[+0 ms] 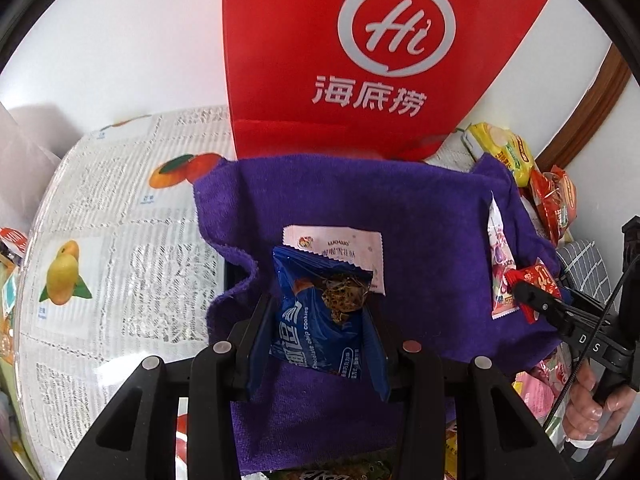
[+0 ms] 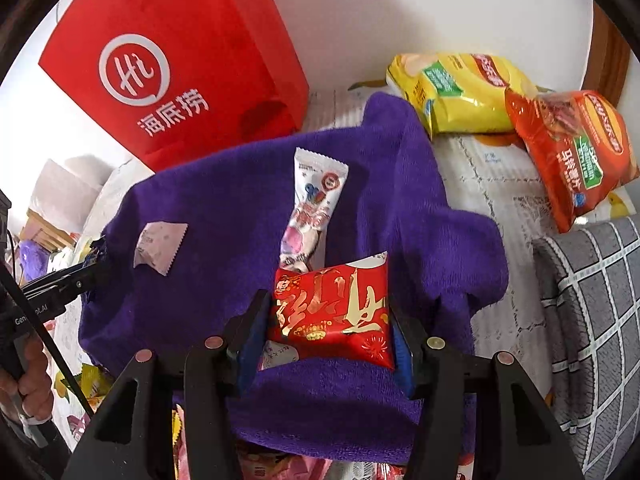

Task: Organize snacks
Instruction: 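Open both tools to drop the red packet and blue packet onto the towel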

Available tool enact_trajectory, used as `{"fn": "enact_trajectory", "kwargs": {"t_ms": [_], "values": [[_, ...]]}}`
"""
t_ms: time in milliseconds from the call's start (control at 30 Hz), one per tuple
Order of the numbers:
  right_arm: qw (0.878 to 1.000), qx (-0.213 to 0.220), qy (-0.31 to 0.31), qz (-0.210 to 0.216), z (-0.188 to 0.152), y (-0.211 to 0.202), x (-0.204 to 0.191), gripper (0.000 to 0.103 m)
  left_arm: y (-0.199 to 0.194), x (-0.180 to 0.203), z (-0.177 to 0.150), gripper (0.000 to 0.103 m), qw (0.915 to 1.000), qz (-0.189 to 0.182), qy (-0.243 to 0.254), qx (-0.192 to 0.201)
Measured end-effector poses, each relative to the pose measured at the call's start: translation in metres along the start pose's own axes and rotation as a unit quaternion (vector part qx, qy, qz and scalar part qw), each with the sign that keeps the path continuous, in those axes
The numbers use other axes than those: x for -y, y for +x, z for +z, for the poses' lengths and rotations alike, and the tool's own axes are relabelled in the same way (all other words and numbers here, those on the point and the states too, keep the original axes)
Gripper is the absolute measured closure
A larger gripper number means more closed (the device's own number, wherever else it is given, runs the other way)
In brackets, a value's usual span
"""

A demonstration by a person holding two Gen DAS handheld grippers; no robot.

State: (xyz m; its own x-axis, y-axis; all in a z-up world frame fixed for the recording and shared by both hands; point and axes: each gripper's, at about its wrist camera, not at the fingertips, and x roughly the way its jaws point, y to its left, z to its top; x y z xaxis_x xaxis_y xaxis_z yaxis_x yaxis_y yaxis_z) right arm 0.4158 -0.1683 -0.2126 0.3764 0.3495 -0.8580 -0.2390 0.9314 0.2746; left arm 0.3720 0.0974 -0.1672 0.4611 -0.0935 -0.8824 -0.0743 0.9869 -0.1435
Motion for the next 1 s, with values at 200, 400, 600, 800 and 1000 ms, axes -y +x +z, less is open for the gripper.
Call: {"fn": "enact_trajectory", "kwargs": {"t_ms": [200,400,600,800,1000], "values": [[1.000,0.001,-0.012,-0.001,-0.002,0.001,-0.004,0.046,0.006,0.001,0.001,0.063,0.9999,-0.003,-0.002,-0.012],[1.000,0.016,-0.024,-0.004,-0.003,-0.001,-0.009,0.043,0.013,-0.002,-0.001,0.062,0.9998,-0.003,-0.006,-0.019],[0.997,0.058,-0.045,0.004,-0.004,-0.017,-0.017,0.029,0.019,-0.003,-0.002,0.060,0.9995,-0.007,-0.003,-0.030],[0.995,0.085,-0.048,0.012,-0.004,-0.033,-0.019,0.029,0.016,0.000,0.000,0.050,0.9995,-0.004,-0.001,-0.032],[0.995,0.098,-0.034,0.003,0.000,-0.050,-0.021,0.029,-0.005,-0.007,-0.005,0.043,0.9997,-0.002,-0.011,-0.022]]}}
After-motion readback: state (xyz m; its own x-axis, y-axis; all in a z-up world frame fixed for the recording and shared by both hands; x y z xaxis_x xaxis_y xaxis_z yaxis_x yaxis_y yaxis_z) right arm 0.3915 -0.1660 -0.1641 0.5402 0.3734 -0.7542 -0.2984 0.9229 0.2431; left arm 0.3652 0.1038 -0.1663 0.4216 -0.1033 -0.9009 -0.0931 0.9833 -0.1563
